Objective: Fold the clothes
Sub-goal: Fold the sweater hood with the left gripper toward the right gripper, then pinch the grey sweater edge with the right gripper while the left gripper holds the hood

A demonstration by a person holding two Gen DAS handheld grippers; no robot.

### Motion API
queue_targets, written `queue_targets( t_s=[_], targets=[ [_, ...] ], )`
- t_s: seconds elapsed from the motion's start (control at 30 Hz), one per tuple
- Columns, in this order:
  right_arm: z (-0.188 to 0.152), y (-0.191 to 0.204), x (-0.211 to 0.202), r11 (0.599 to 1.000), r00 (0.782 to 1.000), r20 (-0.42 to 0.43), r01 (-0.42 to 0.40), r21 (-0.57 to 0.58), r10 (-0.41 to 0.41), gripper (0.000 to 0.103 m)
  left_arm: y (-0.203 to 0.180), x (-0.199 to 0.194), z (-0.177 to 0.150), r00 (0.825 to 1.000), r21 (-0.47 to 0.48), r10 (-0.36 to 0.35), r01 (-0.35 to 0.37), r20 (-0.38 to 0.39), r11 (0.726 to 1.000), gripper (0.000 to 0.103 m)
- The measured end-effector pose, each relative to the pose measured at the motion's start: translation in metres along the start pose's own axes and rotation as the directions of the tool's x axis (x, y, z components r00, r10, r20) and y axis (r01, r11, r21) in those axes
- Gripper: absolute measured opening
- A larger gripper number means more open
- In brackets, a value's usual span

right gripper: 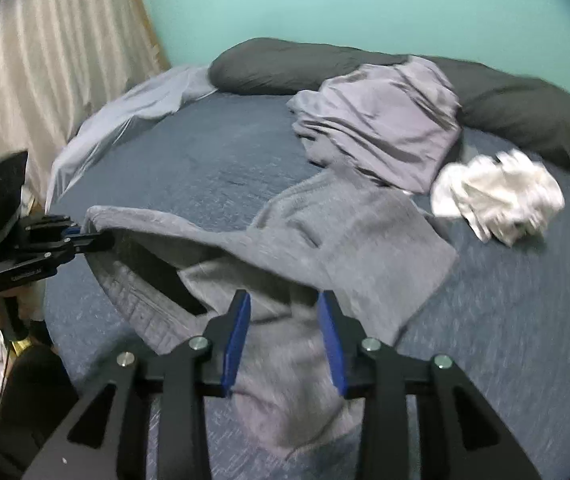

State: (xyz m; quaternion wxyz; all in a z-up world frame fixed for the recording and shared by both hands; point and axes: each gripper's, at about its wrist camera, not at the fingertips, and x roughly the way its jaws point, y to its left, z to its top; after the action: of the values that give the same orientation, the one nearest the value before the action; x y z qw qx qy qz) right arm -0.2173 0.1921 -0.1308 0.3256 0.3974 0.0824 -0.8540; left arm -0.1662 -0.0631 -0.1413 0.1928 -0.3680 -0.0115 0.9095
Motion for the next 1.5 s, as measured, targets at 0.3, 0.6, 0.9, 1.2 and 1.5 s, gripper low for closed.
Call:
queue_targets(
  t_s=[0.3,0.6,0.9,1.2,1.5],
  targets=[
    [0.008,0.055,0.046,0.959,0.998,-0.047,0.019,-0.282,-0.033,0.053,-0.016,0.011,-0.021,0.994,0.053,-0.076,0.08,-0.073,0.995,0.007],
    [0.015,0.072,0.073,0.928,0.999,-0.022,0.036,-0.37,-0.048,0.053,-0.016,0.012,-0.027,0.992,0.054,-0.1,0.104,-0.071,0.993,0.007],
    [0.031,0.08,0.078,0.929,0.999,-0.031,-0.006,-0.369,-0.006,0.003,-0.01,0.013,-0.02,0.996,0.035,-0.071,0.073,-0.052,0.997,0.008],
    [0.059,0.049,0.042,0.968,0.996,0.072,0.076,-0.239,-0.061,0.002,-0.004,0.021,-0.025,0.998,-0.043,-0.057,0.055,-0.038,0.998,0.046],
    [0.078,0.013,0.013,0.984,0.985,0.113,0.145,-0.104,-0.133,0.002,-0.028,0.055,-0.039,0.99,-0.045,-0.084,0.079,-0.113,0.996,0.046]
  ],
)
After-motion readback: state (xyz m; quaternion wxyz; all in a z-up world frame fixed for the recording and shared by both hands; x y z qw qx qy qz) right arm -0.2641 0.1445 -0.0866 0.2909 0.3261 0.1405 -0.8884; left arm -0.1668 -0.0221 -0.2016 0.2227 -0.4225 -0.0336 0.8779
